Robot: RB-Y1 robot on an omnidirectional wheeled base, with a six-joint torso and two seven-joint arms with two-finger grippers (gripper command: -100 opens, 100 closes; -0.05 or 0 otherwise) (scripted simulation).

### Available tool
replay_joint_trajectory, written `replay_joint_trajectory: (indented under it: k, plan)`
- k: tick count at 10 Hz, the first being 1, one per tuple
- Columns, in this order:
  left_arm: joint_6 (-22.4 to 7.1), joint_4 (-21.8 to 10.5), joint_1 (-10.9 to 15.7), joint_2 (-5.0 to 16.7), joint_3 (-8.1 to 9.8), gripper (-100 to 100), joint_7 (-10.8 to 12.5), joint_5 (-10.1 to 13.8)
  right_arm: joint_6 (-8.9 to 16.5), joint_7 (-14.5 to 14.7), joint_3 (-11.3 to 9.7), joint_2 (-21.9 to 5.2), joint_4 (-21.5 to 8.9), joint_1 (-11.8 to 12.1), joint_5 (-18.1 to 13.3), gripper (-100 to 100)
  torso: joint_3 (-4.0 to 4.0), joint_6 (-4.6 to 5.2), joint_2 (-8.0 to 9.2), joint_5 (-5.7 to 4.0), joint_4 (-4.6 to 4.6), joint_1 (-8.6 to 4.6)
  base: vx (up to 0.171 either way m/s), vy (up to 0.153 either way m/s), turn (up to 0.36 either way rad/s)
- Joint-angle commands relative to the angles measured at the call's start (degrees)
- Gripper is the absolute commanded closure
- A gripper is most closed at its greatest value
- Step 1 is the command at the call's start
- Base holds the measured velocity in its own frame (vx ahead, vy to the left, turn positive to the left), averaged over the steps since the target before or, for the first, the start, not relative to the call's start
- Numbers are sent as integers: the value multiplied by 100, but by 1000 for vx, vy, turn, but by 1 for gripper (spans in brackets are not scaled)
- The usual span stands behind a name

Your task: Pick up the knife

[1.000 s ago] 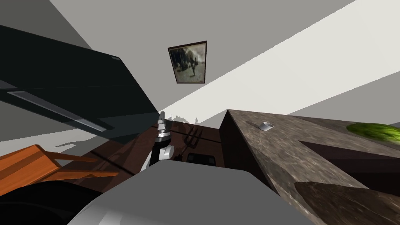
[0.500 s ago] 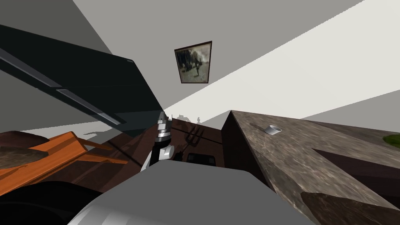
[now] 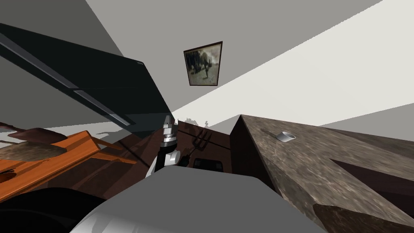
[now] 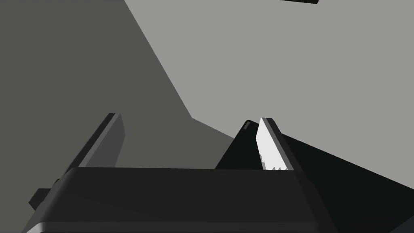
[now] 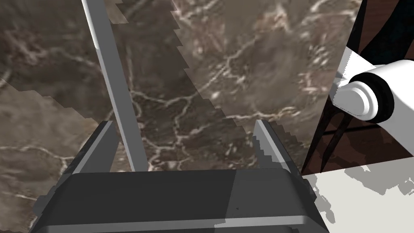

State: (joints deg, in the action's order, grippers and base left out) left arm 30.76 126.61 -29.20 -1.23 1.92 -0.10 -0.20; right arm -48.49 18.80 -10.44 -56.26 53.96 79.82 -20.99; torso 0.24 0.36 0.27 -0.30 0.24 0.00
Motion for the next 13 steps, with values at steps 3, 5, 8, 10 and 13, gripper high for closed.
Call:
replay_joint_trajectory:
  k: [3,5,8,10,13]
  plan:
    - [0,0,0,0,0,0,0,0,266,-261,368,407,604,381,-480,-100,8,1,12,-2,4,-6,-40,-38,122]
    - [0,0,1,0,-1,0,0,0,485,-500,708,797,939,698,-884,-100,8,-7,10,-9,7,-6,-44,-36,209]
    - [0,0,1,0,-1,0,0,0,703,-740,1049,1187,1420,1015,-1329,-100,13,-3,16,-17,11,-13,-40,-43,122]
    - [0,0,0,0,0,0,0,0,922,-979,1318,1454,1683,1272,-1608,-100,12,5,11,-17,12,-5,-37,-24,115]
    - [0,0,-1,0,0,0,0,0,1141,-1219,1659,1851,2166,1616,-2057,-100,10,5,7,-17,12,-4,-33,-7,83]
